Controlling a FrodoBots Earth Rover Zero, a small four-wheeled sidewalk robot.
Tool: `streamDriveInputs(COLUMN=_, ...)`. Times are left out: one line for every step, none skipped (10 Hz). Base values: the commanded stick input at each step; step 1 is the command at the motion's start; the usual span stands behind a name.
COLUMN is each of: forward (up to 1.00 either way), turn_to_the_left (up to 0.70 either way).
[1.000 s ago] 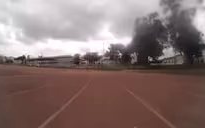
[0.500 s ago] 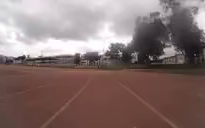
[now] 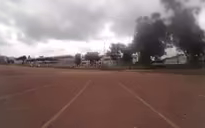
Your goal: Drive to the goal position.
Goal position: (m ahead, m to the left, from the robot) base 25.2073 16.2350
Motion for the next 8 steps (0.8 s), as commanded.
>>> streamDriveInputs(forward=0.7, turn_to_the_left=0.0)
streamDriveInputs(forward=0.7, turn_to_the_left=0.0)
streamDriveInputs(forward=0.7, turn_to_the_left=0.0)
streamDriveInputs(forward=0.7, turn_to_the_left=0.0)
streamDriveInputs(forward=0.7, turn_to_the_left=0.0)
streamDriveInputs(forward=0.7, turn_to_the_left=0.0)
streamDriveInputs(forward=0.7, turn_to_the_left=0.0)
streamDriveInputs(forward=0.7, turn_to_the_left=0.0)
